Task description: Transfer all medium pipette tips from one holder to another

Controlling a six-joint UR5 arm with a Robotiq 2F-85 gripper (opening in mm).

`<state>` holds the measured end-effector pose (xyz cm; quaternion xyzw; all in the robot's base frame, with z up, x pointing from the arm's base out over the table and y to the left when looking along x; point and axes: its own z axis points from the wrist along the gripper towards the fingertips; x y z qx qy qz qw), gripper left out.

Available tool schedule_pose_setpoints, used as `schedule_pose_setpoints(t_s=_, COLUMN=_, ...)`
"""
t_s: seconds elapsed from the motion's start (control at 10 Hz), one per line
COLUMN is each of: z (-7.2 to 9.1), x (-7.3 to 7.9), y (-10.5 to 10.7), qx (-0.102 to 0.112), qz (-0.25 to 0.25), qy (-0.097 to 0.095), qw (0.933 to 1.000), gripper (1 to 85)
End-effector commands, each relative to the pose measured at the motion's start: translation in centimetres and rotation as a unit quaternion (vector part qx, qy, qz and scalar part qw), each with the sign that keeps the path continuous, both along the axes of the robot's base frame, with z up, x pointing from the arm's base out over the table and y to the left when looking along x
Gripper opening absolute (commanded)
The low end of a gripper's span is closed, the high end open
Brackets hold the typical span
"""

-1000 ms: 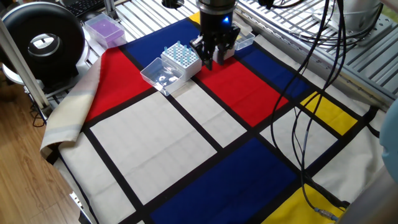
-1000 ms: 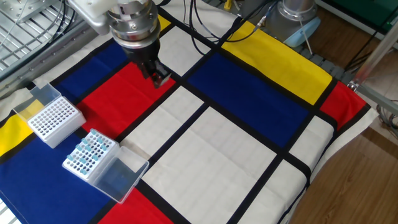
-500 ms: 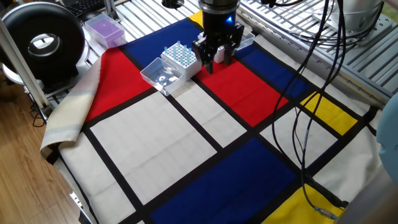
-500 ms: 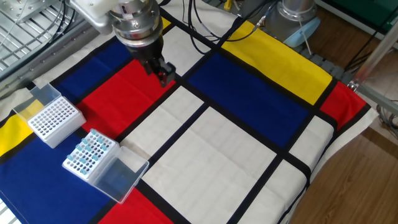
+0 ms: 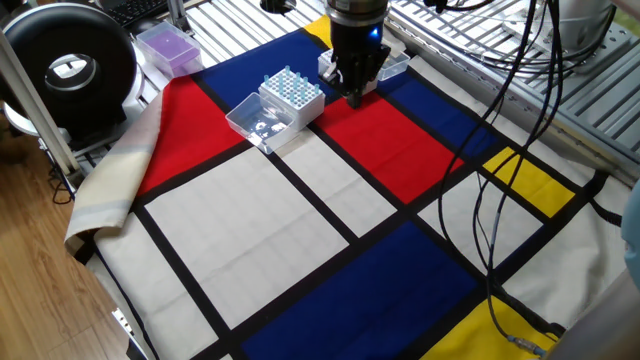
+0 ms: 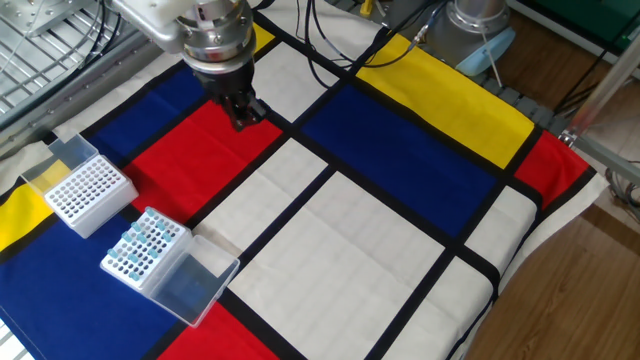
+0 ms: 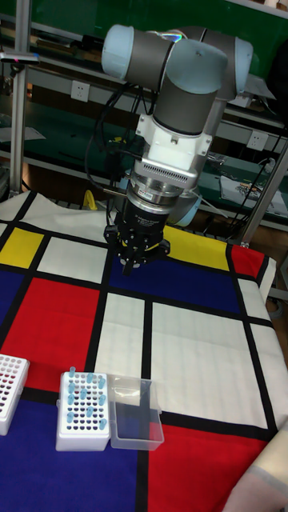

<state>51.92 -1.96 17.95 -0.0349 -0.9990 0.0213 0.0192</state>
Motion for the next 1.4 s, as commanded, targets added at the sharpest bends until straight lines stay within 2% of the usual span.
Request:
schedule_pose_setpoints(t_s=0.0, z=-0.6, x=2.4, y=-1.6, qx=-0.03, qz=0.003, qy=-0.031, qw=0.999, gripper=1.7)
schedule_pose_setpoints(t_s=0.1, z=-1.1, x=2.8, y=-2.2, qx=-0.032, qz=0.012, qy=-0.032, qw=0.9989, gripper=2.7)
schedule_pose_setpoints(t_s=0.2, z=-1.4, x=2.8, y=-1.6, qx=-0.015, qz=0.016, qy=-0.031, qw=0.9993, gripper=13.3)
schedule_pose_setpoints(t_s=0.3, z=-1.9, x=3.1, y=-0.9, qx=0.001, qz=0.019, qy=-0.032, qw=0.9993, gripper=27.7)
schedule_pose_setpoints(t_s=0.4, z=-2.4, x=3.5, y=-0.1, qx=0.015, qz=0.018, qy=-0.032, qw=0.9992, gripper=31.3)
schedule_pose_setpoints(t_s=0.5, z=-3.0, x=4.1, y=0.9, qx=0.031, qz=0.009, qy=-0.033, qw=0.9989, gripper=31.3)
schedule_pose_setpoints(t_s=0.9, z=-3.7, x=5.8, y=1.2, qx=0.017, qz=0.005, qy=-0.035, qw=0.9992, gripper=29.0)
schedule_pose_setpoints(t_s=1.0, z=-3.3, x=6.0, y=1.8, qx=0.023, qz=0.005, qy=-0.033, qw=0.9992, gripper=28.3)
schedule_pose_setpoints(t_s=1.1, z=-3.1, x=6.3, y=2.4, qx=0.02, qz=-0.001, qy=-0.029, qw=0.9994, gripper=27.3)
schedule_pose_setpoints(t_s=1.2, z=-3.4, x=6.8, y=2.5, qx=0.01, qz=0.001, qy=-0.025, qw=0.9996, gripper=26.3)
schedule_pose_setpoints(t_s=1.3, z=-4.1, x=7.8, y=3.1, qx=0.011, qz=0.01, qy=-0.03, qw=0.9994, gripper=26.3)
